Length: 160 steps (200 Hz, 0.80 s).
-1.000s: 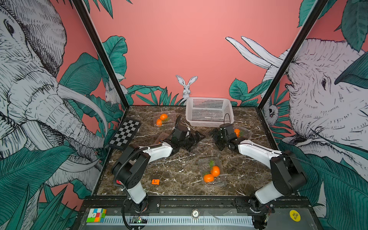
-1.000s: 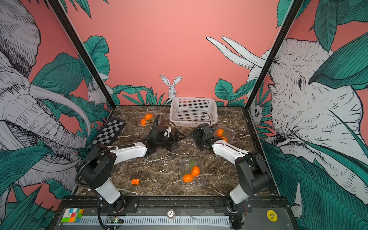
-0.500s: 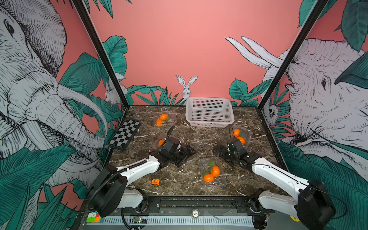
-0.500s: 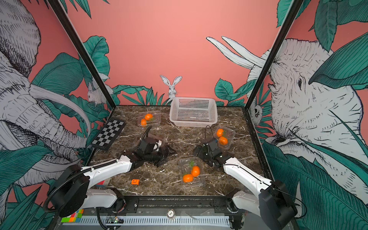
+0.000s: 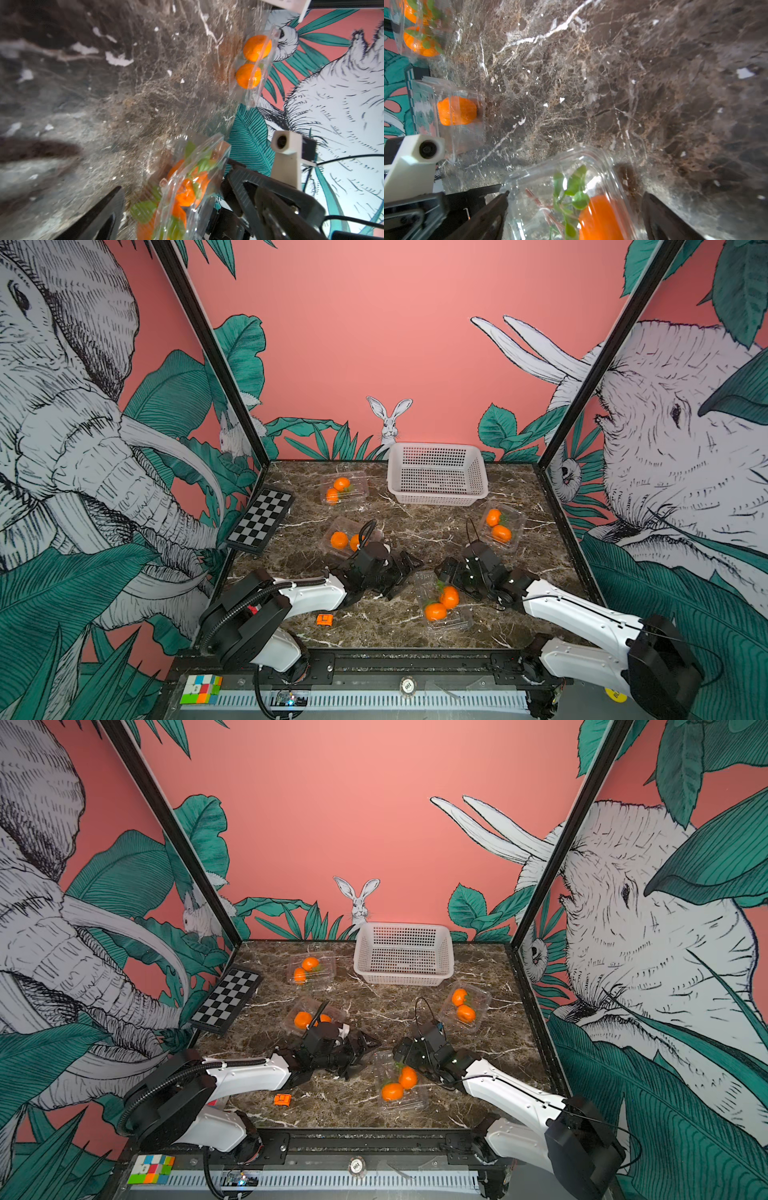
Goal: Take oranges out of containers
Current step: Move the packing box to the center of the board.
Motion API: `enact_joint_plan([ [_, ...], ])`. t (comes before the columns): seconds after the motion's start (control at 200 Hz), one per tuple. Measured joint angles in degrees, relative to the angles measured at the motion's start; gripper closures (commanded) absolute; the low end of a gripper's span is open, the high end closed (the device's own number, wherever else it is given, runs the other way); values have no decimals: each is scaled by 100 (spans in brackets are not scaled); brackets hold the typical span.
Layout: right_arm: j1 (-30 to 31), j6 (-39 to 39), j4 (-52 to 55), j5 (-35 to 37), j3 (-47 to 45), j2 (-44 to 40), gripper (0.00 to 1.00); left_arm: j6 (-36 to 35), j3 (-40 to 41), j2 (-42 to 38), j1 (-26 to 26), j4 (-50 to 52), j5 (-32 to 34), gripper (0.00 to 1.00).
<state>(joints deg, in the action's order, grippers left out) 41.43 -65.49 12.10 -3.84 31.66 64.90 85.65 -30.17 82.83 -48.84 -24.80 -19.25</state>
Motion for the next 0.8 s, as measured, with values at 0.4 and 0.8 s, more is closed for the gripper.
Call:
enact_joint_plan([
  [0.4, 9, -678, -741, 20, 17, 282, 1, 568, -4, 317, -59, -654, 98, 1],
  [0.8, -254, -1115, -1008, 212, 476, 957, 1, 608, -540, 922, 55, -662, 254, 1],
])
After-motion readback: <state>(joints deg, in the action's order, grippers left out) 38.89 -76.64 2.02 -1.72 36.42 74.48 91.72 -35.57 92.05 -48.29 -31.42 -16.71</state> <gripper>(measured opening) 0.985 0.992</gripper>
